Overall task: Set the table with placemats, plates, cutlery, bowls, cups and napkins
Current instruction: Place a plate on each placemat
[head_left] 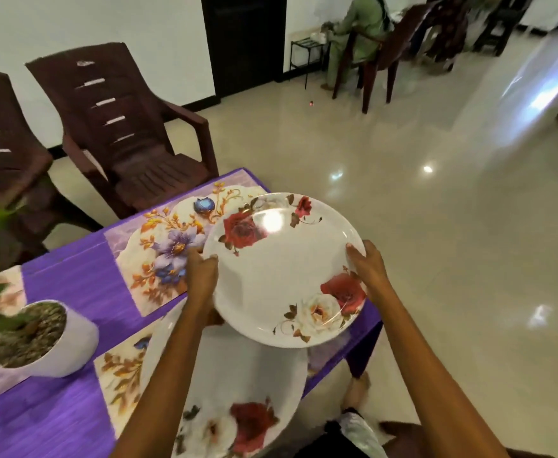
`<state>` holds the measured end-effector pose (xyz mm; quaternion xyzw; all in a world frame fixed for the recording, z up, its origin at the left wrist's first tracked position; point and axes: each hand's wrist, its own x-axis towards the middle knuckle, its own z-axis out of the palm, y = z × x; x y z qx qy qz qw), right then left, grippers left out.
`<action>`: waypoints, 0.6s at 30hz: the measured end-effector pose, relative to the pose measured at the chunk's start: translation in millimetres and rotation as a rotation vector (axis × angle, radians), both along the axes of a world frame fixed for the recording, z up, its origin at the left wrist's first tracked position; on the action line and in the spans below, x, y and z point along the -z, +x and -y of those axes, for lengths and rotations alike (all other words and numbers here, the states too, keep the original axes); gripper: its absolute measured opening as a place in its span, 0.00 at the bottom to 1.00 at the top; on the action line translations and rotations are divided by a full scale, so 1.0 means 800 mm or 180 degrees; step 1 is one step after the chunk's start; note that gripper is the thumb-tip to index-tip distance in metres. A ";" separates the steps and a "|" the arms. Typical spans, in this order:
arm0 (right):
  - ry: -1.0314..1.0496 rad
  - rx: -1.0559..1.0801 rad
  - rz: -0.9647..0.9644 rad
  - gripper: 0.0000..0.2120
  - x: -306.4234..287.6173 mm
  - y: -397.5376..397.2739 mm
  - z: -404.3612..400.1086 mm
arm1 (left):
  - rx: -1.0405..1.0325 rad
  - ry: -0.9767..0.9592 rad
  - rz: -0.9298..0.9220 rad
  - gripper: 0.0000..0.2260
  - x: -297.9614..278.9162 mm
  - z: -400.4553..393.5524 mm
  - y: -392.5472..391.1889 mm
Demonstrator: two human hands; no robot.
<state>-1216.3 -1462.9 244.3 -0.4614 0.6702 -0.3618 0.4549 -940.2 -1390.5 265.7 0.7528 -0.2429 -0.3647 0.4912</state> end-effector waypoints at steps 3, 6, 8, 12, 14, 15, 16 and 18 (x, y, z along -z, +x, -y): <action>-0.0051 -0.0121 0.0249 0.15 -0.003 -0.045 0.061 | -0.0036 -0.0236 -0.0227 0.18 -0.001 0.056 -0.051; -0.0057 -0.0293 0.0251 0.11 -0.006 -0.099 0.127 | -0.0232 -0.0201 -0.0294 0.21 0.016 0.113 -0.107; -0.0024 -0.0363 0.0307 0.11 -0.007 -0.124 0.164 | -0.0408 -0.0100 -0.0299 0.16 0.019 0.141 -0.137; 0.0119 -0.0648 0.0260 0.09 -0.007 -0.144 0.239 | -0.0841 -0.0051 -0.0423 0.22 0.019 0.183 -0.174; 0.0189 -0.0807 0.0274 0.08 -0.006 -0.139 0.278 | -0.1158 0.0081 -0.0488 0.16 0.018 0.204 -0.181; 0.0222 -0.0864 0.0287 0.08 -0.003 -0.134 0.294 | -0.1278 0.0089 -0.0529 0.15 0.019 0.212 -0.179; 0.0246 -0.0898 0.0294 0.09 -0.001 -0.130 0.307 | -0.1367 0.0025 -0.0563 0.16 0.022 0.219 -0.176; 0.0301 -0.0959 0.0431 0.10 0.002 -0.120 0.327 | -0.1445 -0.0048 -0.0544 0.16 0.019 0.229 -0.169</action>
